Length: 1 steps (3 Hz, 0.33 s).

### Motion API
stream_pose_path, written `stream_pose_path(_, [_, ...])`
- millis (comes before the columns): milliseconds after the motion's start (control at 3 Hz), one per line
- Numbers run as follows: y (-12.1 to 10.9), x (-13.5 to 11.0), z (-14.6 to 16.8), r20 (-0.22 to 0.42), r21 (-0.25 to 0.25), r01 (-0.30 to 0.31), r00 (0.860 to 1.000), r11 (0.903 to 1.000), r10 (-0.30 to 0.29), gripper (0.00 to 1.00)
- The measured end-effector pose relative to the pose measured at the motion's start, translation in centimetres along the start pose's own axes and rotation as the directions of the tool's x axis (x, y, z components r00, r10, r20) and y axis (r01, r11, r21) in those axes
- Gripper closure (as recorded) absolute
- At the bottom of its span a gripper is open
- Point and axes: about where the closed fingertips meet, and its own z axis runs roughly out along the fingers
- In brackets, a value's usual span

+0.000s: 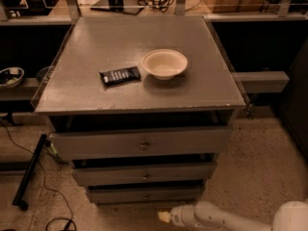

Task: Close bottom drawer

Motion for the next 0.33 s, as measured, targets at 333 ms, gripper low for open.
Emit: stream_pose_path(333, [0.90, 1.58, -0.55, -0.007, -0.013, -0.017, 1.000, 0.9998, 0.017, 0.73])
